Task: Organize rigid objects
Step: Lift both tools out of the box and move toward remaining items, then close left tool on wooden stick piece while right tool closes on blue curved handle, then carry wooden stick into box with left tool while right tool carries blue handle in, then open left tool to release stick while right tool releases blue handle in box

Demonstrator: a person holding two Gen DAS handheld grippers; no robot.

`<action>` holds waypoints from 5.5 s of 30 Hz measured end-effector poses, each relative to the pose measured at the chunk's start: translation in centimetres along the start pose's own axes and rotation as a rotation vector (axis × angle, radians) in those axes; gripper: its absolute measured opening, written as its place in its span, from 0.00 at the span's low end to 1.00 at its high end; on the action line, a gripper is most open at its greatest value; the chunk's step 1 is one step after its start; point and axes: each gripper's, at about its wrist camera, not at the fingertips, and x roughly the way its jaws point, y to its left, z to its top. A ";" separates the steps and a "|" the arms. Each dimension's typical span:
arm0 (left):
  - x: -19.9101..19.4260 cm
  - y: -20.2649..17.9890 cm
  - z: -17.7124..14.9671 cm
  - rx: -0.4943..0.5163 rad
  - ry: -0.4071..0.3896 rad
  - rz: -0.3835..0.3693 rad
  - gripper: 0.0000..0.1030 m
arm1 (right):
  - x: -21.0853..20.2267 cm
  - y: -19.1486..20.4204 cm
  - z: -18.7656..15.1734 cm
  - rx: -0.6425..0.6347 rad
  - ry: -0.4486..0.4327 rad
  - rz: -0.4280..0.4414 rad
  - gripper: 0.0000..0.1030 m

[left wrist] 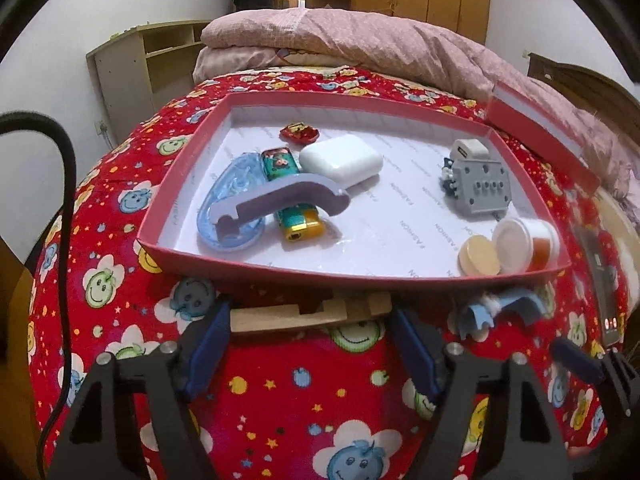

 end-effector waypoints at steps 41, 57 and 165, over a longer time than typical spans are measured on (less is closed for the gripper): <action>-1.5 4.6 -2.6 -0.021 -0.069 -0.003 0.78 | 3.3 1.3 3.5 0.165 -0.024 -0.209 0.80; -1.4 4.4 -2.5 -0.015 -0.066 0.005 0.78 | 2.0 0.9 2.9 0.191 -0.033 -0.198 0.73; 2.0 2.1 6.5 -0.011 -0.060 -0.057 0.78 | 8.2 -0.9 15.7 -0.023 -0.032 -0.061 0.74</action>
